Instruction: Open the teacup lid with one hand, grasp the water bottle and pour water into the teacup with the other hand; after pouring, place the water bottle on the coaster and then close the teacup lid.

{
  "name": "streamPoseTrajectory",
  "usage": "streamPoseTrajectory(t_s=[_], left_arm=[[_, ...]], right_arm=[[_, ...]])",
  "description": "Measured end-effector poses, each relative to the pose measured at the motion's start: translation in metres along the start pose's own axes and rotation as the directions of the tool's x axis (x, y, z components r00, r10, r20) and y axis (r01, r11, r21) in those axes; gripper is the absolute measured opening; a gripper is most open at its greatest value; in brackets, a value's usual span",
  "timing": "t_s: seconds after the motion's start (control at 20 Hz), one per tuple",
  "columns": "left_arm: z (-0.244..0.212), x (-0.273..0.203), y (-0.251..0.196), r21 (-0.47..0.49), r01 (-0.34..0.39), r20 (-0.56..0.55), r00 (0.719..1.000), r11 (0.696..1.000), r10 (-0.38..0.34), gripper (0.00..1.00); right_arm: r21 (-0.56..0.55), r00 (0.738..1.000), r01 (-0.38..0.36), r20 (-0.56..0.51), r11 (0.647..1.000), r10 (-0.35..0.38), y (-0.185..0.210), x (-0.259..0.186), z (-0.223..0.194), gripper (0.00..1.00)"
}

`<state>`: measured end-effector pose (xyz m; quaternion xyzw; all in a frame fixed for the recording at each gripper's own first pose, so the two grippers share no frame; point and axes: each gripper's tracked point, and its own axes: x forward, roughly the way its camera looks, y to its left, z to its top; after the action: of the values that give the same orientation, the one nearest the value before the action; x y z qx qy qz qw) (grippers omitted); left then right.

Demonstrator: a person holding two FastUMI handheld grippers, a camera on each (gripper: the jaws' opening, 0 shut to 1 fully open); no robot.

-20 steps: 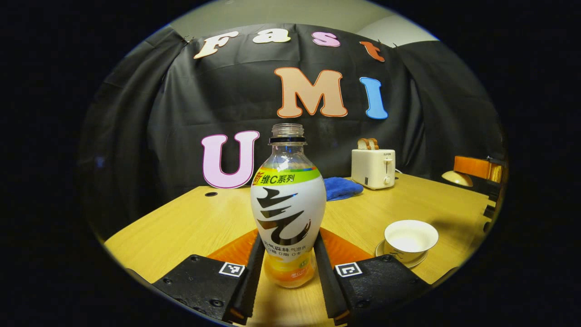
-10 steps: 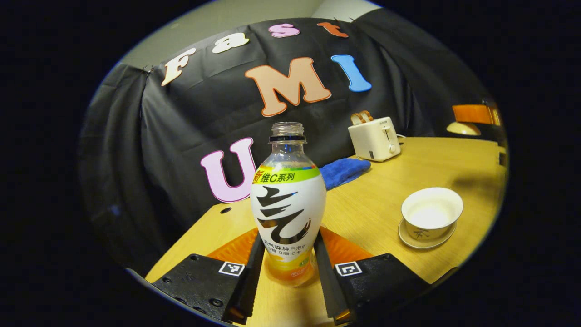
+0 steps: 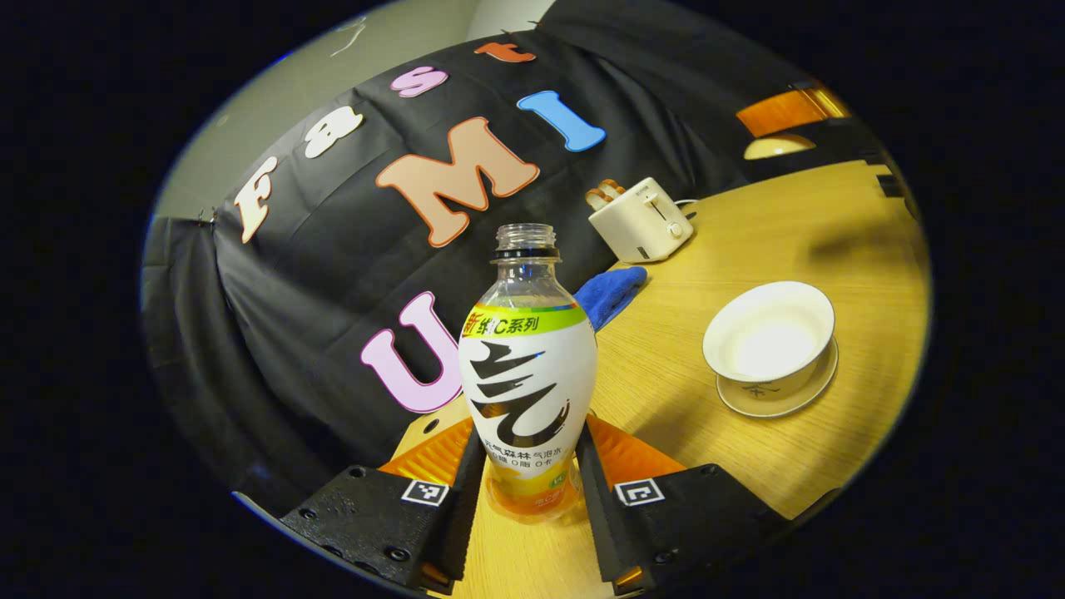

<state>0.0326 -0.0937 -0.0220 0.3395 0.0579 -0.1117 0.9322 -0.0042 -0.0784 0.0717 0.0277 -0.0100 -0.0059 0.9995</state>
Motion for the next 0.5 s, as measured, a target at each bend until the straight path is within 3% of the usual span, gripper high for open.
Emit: streamPoseTrajectory(t_s=[0.2, 0.5], left_arm=[[-0.003, 0.006, -0.003, 0.092, 0.002, -0.016, 1.000, 0.996, -0.001, 0.58], [-0.009, 0.007, -0.007, 0.260, 0.012, -0.044, 0.999, 0.966, -0.001, 0.57]], right_arm=[[0.006, 1.000, 0.004, 0.001, 1.000, -0.004, -0.004, -0.002, 0.001, 0.28], [0.006, 1.000, 0.005, -0.003, 1.000, -0.005, -0.005, -0.001, 0.000, 0.27]])
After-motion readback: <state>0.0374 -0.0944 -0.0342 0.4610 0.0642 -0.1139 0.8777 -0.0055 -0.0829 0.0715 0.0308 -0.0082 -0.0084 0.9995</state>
